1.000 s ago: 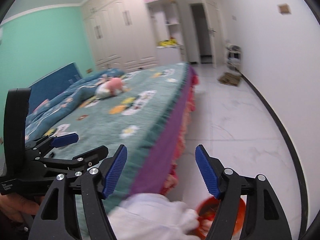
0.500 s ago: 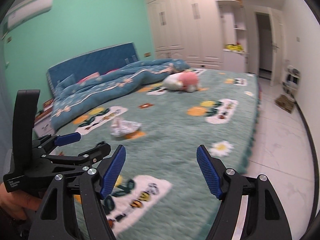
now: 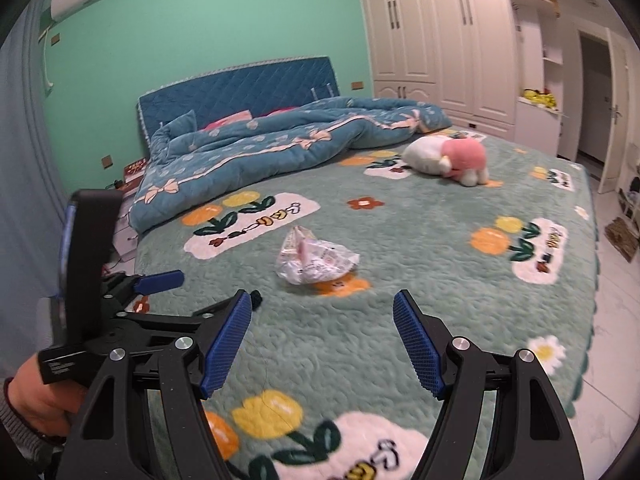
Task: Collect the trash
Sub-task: 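Move both open grippers back over the bed toward the plastic bag, then grasp the black hair tie with the left gripper while the right gripper grasps the plastic bag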
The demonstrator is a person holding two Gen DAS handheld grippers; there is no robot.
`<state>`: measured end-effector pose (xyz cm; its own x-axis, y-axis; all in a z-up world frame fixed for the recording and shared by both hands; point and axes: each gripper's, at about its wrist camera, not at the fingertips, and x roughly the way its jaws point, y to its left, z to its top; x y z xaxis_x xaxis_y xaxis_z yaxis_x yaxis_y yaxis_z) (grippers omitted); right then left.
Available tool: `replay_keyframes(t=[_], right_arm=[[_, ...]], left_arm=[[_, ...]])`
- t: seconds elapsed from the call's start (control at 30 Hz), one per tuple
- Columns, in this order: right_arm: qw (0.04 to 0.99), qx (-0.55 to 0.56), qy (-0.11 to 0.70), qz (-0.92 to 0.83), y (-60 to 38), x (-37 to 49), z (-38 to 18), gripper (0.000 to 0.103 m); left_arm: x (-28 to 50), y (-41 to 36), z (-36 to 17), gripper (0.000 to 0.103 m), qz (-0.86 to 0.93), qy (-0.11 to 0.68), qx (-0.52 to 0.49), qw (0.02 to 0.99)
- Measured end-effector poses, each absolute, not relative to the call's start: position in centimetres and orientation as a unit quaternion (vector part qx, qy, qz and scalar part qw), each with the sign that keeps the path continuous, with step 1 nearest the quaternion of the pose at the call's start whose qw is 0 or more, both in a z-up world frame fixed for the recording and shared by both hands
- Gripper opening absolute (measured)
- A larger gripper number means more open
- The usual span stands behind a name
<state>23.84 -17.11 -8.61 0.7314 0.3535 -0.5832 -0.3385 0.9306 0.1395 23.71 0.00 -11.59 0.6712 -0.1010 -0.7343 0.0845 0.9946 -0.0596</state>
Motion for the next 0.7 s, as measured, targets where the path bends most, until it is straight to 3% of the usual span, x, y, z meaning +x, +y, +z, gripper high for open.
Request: replay_keyframes(t=[0.63,0.67,0.7], right_arm=[[0.904,0.013,0.371,0.211,-14.3,31.6,-14.7,0.073],[0.904,0.013,0.372,0.211,-14.3,31.7,-14.8,0.073],[0.903,0.014,0.373,0.211,-14.3,31.8,-15.0,0.073]], left_arm=[[31.2,4.0,-19.8,0.093,-0.011,0.466,-0.017,0.885],[31.3,4.1,-20.0,0.091,-0.009,0.468,-0.017,0.884],[31.4,4.3,-20.3,0.081,-0.009,0.471,-0.018,0.882]])
